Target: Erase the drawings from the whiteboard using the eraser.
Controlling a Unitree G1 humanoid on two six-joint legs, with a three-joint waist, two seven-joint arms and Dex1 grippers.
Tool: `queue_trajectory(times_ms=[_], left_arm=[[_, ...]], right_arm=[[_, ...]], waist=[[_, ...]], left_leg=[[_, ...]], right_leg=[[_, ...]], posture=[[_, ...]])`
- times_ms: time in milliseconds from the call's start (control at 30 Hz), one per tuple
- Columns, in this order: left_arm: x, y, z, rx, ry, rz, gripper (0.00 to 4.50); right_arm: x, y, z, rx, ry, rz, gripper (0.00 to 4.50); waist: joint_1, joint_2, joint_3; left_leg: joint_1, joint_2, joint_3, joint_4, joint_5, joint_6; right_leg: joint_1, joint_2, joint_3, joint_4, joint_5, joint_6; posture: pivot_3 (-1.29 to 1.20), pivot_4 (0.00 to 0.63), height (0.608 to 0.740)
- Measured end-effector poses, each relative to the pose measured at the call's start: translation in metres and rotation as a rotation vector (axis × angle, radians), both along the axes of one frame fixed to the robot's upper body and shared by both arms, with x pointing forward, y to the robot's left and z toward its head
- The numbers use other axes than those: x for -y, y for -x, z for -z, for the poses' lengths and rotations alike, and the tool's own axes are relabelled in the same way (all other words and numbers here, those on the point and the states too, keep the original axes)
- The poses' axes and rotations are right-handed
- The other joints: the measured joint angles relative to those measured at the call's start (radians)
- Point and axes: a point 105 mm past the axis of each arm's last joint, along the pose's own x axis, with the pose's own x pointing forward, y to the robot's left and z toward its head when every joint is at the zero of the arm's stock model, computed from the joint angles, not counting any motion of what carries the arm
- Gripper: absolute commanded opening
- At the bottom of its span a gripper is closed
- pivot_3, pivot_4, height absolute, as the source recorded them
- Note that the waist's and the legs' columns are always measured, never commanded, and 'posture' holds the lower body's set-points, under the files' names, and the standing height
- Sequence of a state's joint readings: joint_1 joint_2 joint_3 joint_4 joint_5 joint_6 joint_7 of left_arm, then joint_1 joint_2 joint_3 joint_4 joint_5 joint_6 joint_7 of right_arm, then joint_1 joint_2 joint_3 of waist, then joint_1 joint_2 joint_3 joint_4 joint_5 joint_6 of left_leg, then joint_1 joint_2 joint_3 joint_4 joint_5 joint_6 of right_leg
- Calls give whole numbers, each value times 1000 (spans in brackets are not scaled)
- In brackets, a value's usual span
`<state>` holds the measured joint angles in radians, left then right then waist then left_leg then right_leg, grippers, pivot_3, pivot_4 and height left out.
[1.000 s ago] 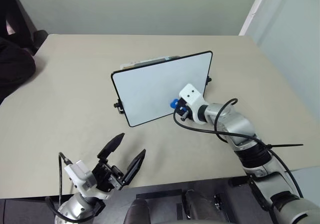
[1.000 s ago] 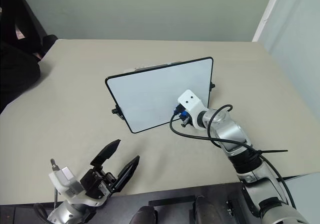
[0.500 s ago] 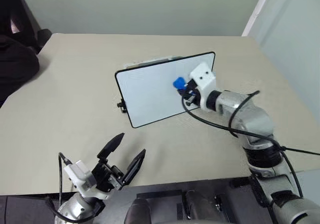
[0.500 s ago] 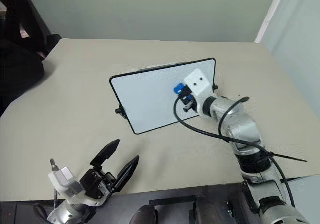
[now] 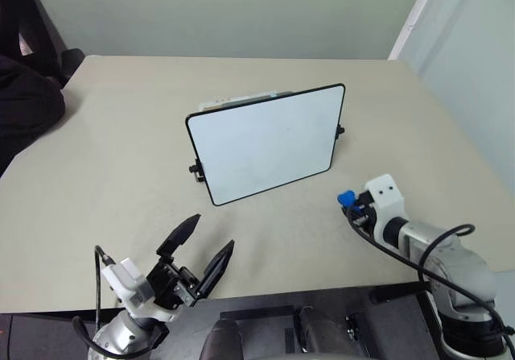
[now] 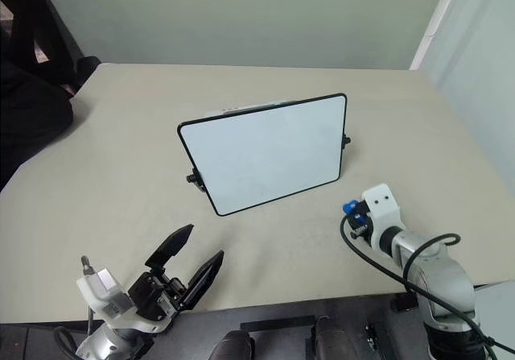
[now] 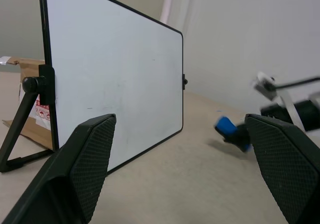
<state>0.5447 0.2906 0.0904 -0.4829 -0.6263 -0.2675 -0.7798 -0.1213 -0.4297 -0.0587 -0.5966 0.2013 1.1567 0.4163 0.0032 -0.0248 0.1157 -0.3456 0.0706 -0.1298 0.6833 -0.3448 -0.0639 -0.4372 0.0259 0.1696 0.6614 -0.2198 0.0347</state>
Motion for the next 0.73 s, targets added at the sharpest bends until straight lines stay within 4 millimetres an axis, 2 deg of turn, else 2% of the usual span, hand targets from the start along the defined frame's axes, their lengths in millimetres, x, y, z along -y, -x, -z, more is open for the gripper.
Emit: queue_trajectory(times_ms=[100,267,333,400,567,733], left_arm=[[5,1,0,0,9,19,4500],[9,4,-2,3,9,30,4500],[10,6,-1,0,-2,31,4500],[11,7,-2,1,-3,33,4500],[14,7,-1,3,2,40,4500],[14,7,-2,7,3,39,4500]], right_arm=[[2,0,1,3,5,15,2043],[3,-2,0,17,6,20,3769],[2,-1,-7,54,4,7,4386],[-1,2,-20,134,6,-25,4386],[-24,17,-60,318,-130,-156,4386],[-36,29,-64,337,-195,-253,4386]], waist=[[-5,0,0],[-5,0,0],[-4,0,0],[-4,0,0],[-2,0,0],[-2,0,0]], left_leg=[[1,0,0,0,0,1],[5,0,0,-1,0,2],[4,0,0,-1,-1,3],[4,0,0,-1,-2,4],[0,0,0,-2,-3,7],[0,0,0,-1,-3,7]], right_leg=[[0,0,0,0,0,0],[0,0,0,0,0,0],[0,0,0,0,-1,0],[0,0,0,0,-3,-1],[0,1,0,0,-4,-1],[1,1,0,0,-4,-2]], posture=[[0,150,740],[0,150,740],[0,150,740],[0,150,740],[0,150,740],[0,150,740]])
